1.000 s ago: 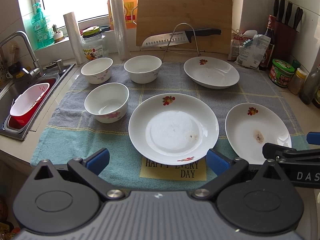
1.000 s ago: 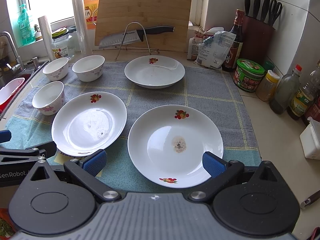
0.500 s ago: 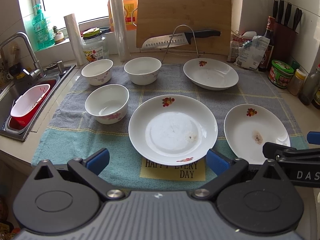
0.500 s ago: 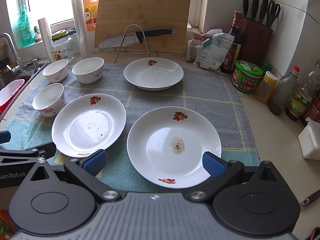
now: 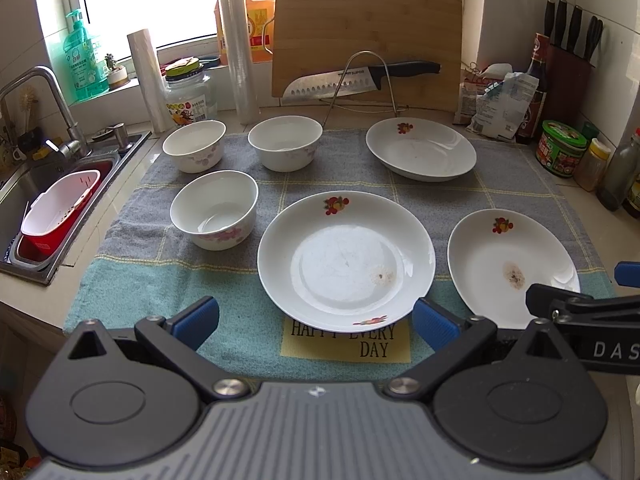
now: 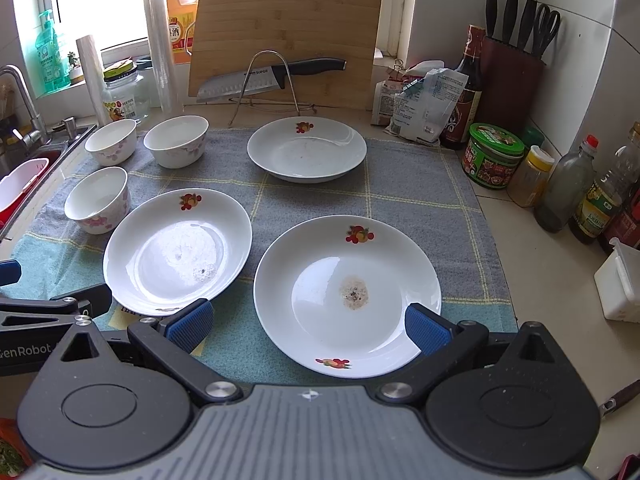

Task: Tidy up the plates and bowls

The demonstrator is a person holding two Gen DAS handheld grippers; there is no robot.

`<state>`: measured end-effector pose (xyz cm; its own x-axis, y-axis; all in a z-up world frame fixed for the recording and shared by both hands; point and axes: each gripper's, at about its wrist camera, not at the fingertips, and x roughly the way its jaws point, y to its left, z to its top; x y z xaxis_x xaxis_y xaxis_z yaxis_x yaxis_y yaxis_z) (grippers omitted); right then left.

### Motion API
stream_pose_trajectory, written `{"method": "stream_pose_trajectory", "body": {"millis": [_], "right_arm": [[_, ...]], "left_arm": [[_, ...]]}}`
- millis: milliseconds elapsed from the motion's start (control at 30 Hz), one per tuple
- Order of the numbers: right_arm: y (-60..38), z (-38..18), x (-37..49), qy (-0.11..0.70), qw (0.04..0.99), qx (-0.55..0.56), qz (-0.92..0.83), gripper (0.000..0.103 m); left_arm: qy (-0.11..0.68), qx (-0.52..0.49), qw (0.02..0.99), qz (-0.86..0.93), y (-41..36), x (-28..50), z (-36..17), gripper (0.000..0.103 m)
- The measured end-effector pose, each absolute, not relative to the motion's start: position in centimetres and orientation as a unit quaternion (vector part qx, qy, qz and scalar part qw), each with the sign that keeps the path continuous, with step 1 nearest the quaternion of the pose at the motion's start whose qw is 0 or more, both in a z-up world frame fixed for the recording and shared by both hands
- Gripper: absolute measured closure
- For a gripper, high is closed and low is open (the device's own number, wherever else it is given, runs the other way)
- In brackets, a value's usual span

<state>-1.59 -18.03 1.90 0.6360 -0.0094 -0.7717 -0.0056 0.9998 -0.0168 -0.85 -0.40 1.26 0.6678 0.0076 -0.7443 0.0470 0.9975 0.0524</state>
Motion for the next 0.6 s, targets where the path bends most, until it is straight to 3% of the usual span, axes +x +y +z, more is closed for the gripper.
{"method": "stream_pose_trajectory", "body": {"millis": [600], "right_arm": [[-17.82,1.98,-1.42,0.426,0.904,-0.017,-0.007,0.0]], "left_arm": [[0.408,0.035,0.912,-0.015,-0.24,-0.37,1.22,0.001]]}}
